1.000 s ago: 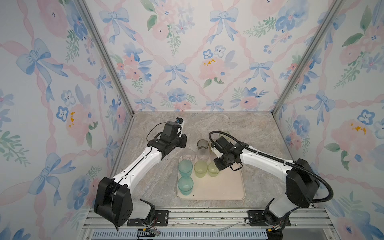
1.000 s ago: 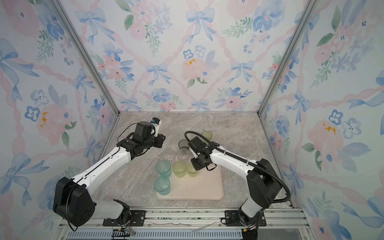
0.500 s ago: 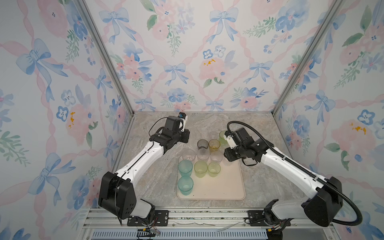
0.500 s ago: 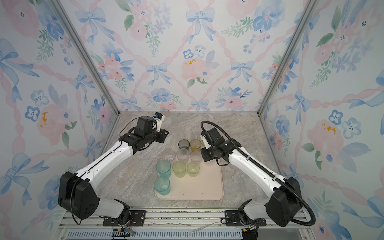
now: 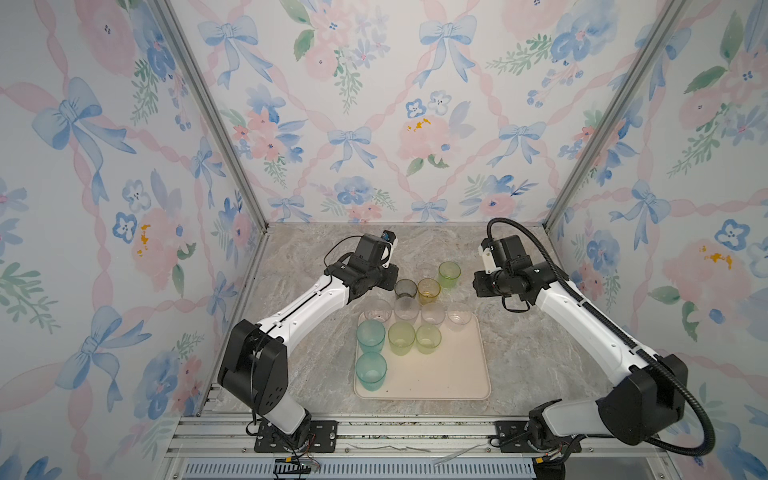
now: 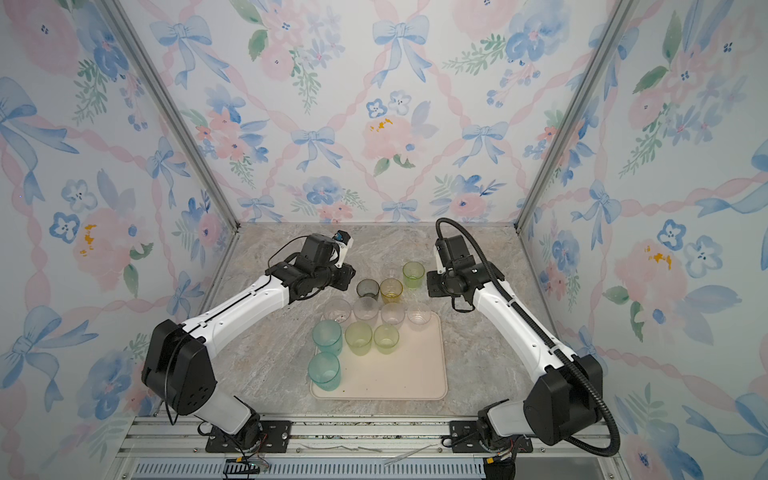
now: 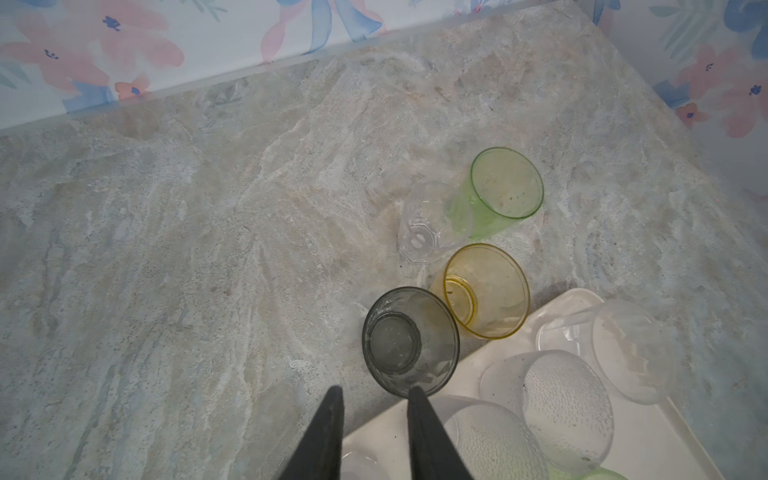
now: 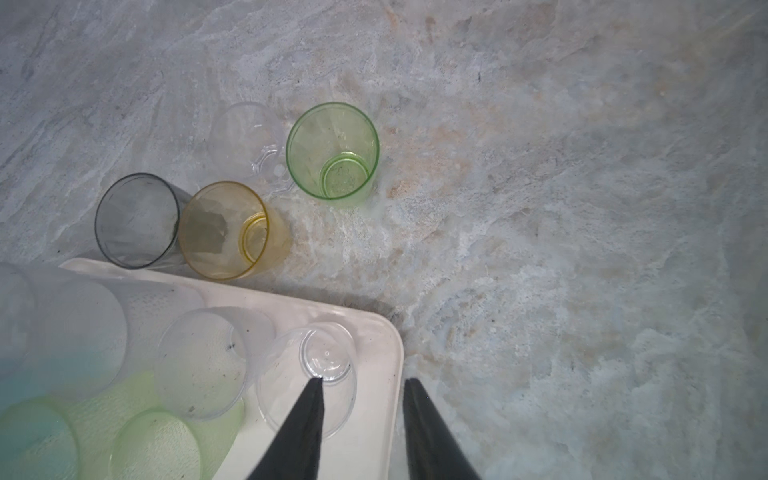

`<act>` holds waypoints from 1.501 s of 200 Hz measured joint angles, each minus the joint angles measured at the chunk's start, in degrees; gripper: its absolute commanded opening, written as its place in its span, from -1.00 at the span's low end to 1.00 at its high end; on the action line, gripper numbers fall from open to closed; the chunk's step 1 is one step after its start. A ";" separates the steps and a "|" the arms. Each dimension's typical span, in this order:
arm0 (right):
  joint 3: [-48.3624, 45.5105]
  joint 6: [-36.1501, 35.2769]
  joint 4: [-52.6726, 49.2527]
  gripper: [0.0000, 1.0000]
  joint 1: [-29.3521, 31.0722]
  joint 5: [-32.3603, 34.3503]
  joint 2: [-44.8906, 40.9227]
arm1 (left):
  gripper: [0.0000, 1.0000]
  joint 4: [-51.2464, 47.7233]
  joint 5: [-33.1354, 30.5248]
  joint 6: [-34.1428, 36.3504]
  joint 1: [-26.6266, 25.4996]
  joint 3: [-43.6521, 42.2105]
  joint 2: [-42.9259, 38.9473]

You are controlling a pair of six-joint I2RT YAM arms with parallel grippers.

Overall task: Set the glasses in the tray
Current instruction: 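Move the right gripper over the plain green glass beyond the tray, then lower the right gripper onto the green glass rim and close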

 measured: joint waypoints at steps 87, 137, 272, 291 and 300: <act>11.61 -1.99 1.68 -0.38 -3.04 -2.34 17.22 | -0.41 0.59 -2.51 -0.48 1.40 -5.27 -3.19; 19.52 -3.17 1.18 -0.45 -3.23 -2.86 25.57 | -0.40 0.63 -2.51 -0.87 3.10 -7.34 -5.62; 24.06 -3.41 -0.46 -0.53 -3.23 -2.71 33.03 | -0.40 1.09 -2.32 -0.90 3.82 -8.83 -6.19; 24.39 -3.43 -0.57 -0.54 -3.23 -2.71 33.79 | -0.40 1.09 -2.32 -0.90 4.07 -9.22 -6.60; 24.50 -3.43 -0.59 -0.55 -3.23 -2.71 33.99 | -0.40 1.09 -2.32 -0.90 4.11 -9.33 -6.75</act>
